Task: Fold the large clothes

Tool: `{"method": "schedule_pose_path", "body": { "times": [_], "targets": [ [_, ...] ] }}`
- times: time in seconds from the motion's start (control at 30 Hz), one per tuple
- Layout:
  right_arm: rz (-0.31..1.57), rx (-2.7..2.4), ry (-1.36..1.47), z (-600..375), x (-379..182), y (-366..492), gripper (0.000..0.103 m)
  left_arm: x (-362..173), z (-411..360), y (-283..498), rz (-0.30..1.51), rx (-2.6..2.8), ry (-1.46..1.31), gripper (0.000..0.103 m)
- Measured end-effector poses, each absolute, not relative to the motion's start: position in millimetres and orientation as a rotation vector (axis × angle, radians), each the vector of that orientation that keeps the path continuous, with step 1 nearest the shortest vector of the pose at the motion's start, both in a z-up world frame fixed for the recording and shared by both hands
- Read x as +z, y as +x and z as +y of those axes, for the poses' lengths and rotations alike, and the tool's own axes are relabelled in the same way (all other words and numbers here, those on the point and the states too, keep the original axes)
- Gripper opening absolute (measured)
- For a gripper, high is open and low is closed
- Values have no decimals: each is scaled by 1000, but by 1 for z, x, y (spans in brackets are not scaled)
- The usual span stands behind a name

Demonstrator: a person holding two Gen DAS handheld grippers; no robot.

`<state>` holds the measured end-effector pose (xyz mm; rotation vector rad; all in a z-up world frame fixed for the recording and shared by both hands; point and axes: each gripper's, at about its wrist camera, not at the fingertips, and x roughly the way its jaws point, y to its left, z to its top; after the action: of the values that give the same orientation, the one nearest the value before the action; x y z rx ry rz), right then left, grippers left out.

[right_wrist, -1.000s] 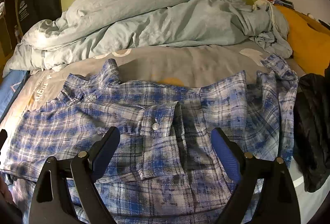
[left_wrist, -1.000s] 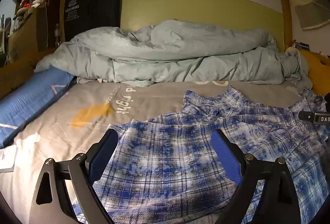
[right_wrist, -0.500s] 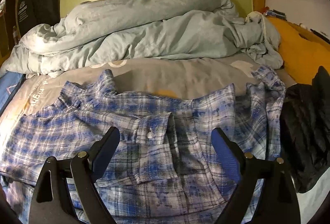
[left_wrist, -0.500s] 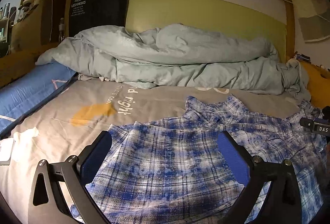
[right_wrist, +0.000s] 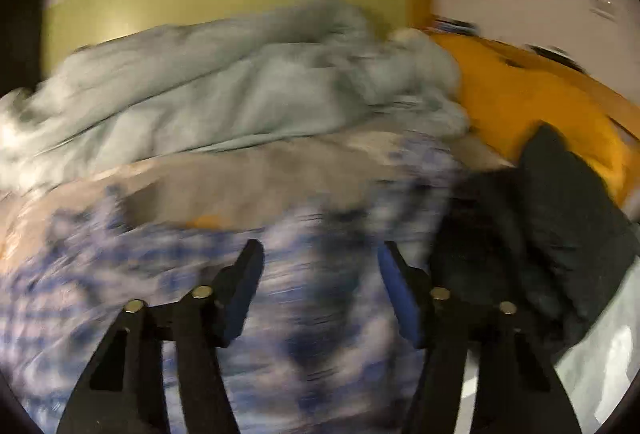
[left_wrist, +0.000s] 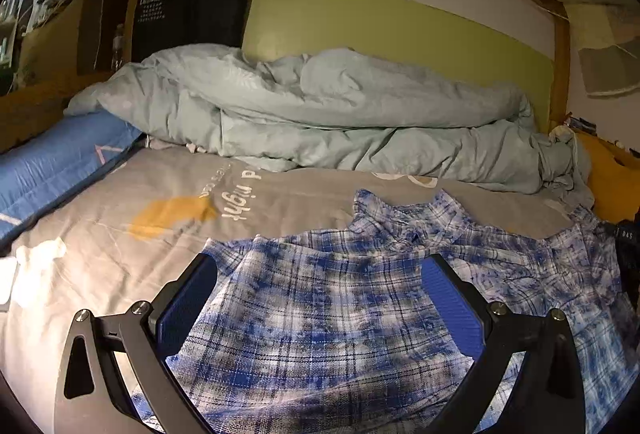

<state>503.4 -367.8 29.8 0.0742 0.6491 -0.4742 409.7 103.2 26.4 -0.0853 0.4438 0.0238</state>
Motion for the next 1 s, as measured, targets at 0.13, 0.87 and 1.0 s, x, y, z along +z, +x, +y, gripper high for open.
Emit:
{"method": "schedule_pose_path", "body": {
  "times": [0.13, 0.87, 1.0],
  "targets": [
    [675, -551, 95, -398, 22, 511, 38, 22, 97, 413, 462, 38, -46, 103],
    [603, 246, 336, -346, 53, 496, 2, 24, 96, 411, 442, 38, -53, 103],
    [755, 279, 108, -268, 27, 507, 2, 26, 96, 410, 440, 36, -52, 103]
  ]
}}
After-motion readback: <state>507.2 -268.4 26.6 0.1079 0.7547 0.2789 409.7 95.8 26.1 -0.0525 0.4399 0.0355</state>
